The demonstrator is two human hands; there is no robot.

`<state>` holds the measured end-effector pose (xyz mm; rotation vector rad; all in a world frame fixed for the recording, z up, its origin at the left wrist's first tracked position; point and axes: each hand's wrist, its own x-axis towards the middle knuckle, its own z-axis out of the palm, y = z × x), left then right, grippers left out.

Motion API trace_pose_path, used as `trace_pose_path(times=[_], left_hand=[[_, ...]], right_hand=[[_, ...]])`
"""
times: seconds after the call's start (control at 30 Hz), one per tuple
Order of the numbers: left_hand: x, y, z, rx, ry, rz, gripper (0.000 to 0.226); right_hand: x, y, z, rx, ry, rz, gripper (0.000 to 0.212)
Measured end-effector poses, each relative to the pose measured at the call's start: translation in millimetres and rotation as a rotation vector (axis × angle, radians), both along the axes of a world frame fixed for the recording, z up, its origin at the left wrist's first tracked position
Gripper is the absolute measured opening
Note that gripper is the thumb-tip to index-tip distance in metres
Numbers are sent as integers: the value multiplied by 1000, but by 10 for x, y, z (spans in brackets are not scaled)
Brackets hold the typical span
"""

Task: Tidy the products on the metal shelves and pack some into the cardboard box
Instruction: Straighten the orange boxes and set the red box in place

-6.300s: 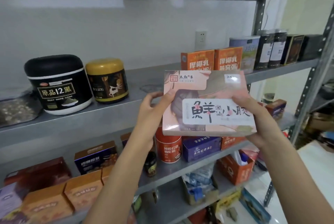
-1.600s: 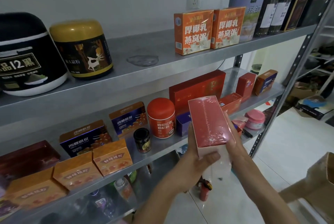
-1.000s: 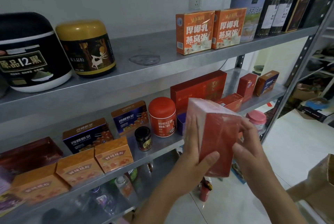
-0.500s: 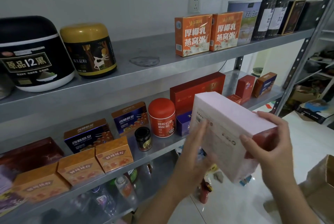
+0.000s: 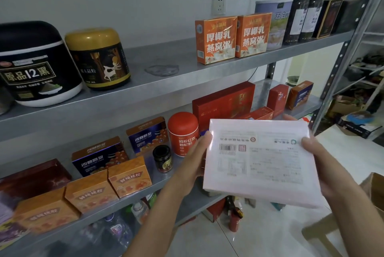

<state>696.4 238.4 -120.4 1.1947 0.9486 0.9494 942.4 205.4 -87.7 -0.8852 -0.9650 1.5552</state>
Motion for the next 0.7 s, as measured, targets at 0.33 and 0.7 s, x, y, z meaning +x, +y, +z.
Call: trace_pose_path(times=[0.33, 0.7], left_hand=[[119, 32, 239, -228, -30, 23, 67], [240, -13, 251, -17, 16, 181, 89]], right_hand=[[-61, 164, -19, -404, 131, -275, 24], [75, 303, -170, -309, -92, -236, 42]])
